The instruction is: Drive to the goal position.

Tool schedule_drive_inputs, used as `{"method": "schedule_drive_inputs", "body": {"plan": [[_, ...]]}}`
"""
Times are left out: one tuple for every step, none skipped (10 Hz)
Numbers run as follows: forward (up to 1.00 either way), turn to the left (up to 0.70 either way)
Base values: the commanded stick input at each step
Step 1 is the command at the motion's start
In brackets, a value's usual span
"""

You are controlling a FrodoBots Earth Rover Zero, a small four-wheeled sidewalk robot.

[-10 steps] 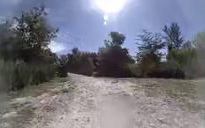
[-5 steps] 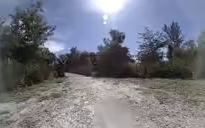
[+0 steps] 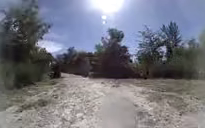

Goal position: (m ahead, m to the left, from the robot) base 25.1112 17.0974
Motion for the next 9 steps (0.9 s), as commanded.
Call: {"method": "schedule_drive_inputs", "body": {"plan": [[0.85, 0.00], [0.85, 0.00], [0.85, 0.00], [0.85, 0.00], [0.85, 0.00], [0.85, 0.00], [0.85, 0.00], [0.85, 0.00], [0.85, 0.00]]}}
